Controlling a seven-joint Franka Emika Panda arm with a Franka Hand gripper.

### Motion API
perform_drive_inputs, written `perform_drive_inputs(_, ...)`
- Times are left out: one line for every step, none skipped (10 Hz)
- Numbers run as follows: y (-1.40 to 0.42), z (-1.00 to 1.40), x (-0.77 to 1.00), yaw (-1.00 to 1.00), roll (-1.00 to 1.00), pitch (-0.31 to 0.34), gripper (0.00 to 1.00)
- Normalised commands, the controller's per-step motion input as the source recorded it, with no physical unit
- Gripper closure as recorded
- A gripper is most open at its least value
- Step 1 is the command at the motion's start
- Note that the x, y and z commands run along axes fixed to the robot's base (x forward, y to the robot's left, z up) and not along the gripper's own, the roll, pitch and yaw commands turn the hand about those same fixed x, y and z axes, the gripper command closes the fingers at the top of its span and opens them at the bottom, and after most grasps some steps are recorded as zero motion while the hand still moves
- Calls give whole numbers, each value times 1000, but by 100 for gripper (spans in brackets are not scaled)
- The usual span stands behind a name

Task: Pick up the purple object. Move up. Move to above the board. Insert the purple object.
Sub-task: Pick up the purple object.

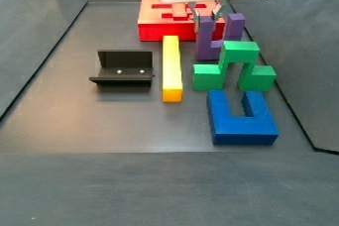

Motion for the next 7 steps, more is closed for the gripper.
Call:
perform_drive_inputs(0, 0, 0, 0, 0, 0, 100)
perform_drive_inputs(0, 0, 0, 0, 0, 0, 100)
perform_drive_inputs(0, 0, 0, 0, 0, 0, 100)
perform_drive_inputs(0, 0, 0, 0, 0, 0, 100)
perform_drive_inputs(0, 0, 0, 0, 0, 0, 100)
perform_drive_inputs(0, 0, 0, 0, 0, 0, 100)
perform_drive_inputs(0, 0, 0, 0, 0, 0, 100)
